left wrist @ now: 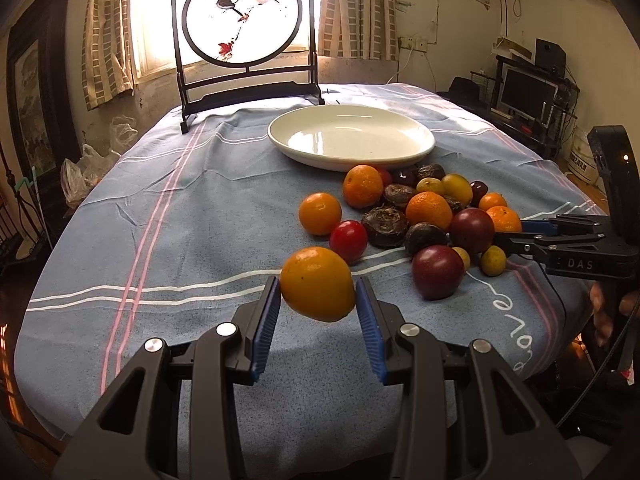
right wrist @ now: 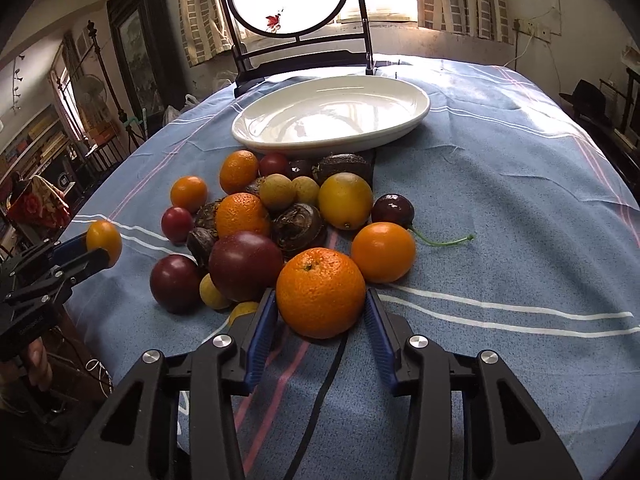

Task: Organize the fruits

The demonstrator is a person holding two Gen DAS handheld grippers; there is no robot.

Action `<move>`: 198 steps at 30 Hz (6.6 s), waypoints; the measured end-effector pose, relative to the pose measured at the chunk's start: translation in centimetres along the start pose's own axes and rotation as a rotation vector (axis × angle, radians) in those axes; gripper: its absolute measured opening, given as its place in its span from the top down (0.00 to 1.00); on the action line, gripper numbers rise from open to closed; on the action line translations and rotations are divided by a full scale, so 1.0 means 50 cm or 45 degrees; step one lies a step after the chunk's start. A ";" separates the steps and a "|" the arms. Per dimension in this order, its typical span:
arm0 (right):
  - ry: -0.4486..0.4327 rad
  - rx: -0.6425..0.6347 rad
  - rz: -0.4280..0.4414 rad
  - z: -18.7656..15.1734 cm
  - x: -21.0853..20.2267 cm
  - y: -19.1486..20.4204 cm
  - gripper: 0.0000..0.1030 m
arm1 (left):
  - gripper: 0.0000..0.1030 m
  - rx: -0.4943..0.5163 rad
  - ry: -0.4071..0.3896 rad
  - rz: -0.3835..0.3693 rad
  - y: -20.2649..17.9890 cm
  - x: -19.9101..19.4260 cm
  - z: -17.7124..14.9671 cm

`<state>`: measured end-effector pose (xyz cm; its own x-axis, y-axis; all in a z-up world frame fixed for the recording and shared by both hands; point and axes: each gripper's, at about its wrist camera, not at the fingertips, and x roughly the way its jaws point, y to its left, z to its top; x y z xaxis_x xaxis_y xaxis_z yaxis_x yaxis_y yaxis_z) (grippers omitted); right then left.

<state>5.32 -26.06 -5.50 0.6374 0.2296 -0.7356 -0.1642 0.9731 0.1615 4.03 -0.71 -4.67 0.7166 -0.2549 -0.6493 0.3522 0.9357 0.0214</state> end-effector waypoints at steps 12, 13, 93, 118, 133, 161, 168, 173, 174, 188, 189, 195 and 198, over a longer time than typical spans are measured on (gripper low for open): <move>-0.173 -0.021 0.068 0.156 -0.064 -0.016 0.57 | 0.63 0.012 -0.049 -0.076 0.004 0.032 0.140; -0.173 -0.016 0.071 0.182 -0.055 -0.022 0.57 | 0.63 0.014 -0.045 -0.088 0.005 0.046 0.162; 0.050 -0.163 0.043 0.083 0.004 0.031 0.28 | 0.60 0.127 0.232 0.085 0.135 0.272 0.189; 0.101 -0.451 0.088 0.047 0.046 0.200 0.63 | 0.60 0.112 0.152 0.025 0.126 0.176 0.165; -0.052 -0.200 0.216 0.165 -0.030 0.073 0.63 | 0.60 0.126 0.109 -0.011 0.107 0.154 0.199; -0.136 -0.222 0.123 0.262 0.014 -0.010 0.35 | 0.27 0.268 0.073 -0.071 0.004 0.207 0.301; -0.056 -0.298 0.145 0.149 0.001 0.054 0.36 | 0.27 0.272 0.124 -0.061 0.021 0.158 0.201; -0.014 -0.333 0.159 0.124 0.012 0.077 0.43 | 0.29 0.377 0.095 -0.144 -0.033 0.130 0.167; -0.001 -0.337 0.164 0.121 0.015 0.078 0.44 | 0.32 0.414 0.095 -0.151 -0.049 0.131 0.163; 0.154 -0.441 0.156 0.134 0.083 0.124 0.62 | 0.50 0.455 0.188 -0.169 -0.062 0.165 0.150; 0.162 -0.427 0.152 0.136 0.082 0.122 0.64 | 0.50 0.458 0.191 -0.176 -0.064 0.165 0.150; 0.180 -0.279 0.260 0.135 0.072 0.060 0.80 | 0.50 0.500 0.179 -0.238 -0.092 0.157 0.158; 0.165 -0.227 0.295 0.135 0.067 0.038 0.84 | 0.49 0.533 0.190 -0.270 -0.114 0.162 0.157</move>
<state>12.20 -23.33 -3.22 0.4684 0.4291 -0.7723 -0.4304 0.8742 0.2247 12.55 -10.02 -4.06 0.5199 -0.3627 -0.7734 0.7145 0.6809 0.1609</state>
